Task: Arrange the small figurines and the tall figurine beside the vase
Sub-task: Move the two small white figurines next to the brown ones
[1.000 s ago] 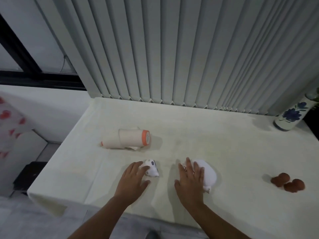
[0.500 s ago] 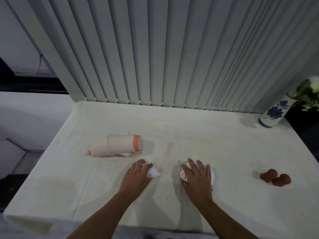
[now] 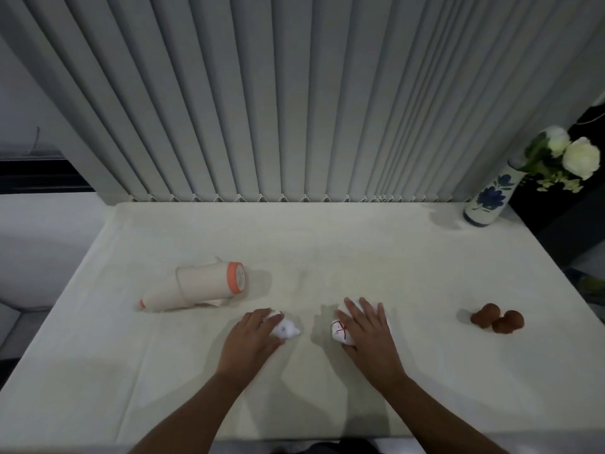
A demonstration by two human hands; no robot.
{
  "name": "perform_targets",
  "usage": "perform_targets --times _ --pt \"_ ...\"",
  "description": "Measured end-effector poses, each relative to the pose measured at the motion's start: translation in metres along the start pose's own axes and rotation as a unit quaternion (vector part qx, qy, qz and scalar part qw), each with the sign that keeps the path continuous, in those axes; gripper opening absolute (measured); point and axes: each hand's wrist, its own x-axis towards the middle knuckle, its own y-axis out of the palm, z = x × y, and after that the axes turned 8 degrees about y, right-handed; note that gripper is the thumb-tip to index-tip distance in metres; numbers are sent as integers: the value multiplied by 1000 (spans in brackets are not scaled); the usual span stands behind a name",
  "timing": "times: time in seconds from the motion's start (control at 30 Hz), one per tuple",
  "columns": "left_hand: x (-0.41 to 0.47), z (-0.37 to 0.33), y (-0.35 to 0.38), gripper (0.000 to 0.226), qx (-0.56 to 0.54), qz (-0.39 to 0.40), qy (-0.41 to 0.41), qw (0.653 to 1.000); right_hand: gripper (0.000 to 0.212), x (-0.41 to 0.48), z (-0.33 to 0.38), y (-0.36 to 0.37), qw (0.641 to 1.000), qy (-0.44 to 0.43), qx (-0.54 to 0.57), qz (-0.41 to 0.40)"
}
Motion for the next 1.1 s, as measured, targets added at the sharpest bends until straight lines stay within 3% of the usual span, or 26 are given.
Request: perform_targets --times 0.1,0.3,0.43,0.57,0.8,1.1 --pt "12 -8 0 46 10 4 -8 1000 43 5 -8 -6 1000 1 26 14" --pt "46 -33 3 48 -2 -10 -14 1000 52 10 -31 -25 986 40 163 1" --pt "72 -56 7 50 -10 -5 -6 1000 45 10 -52 -48 970 76 231 -10" --pt "99 -79 17 52 -33 -18 -14 999 41 15 -81 -67 968 82 238 1" --pt "136 -117 35 49 -82 -18 -13 996 13 21 -127 -89 962 118 230 91" --pt "175 -157 48 65 -108 45 -17 993 8 20 -156 -106 964 97 203 143"
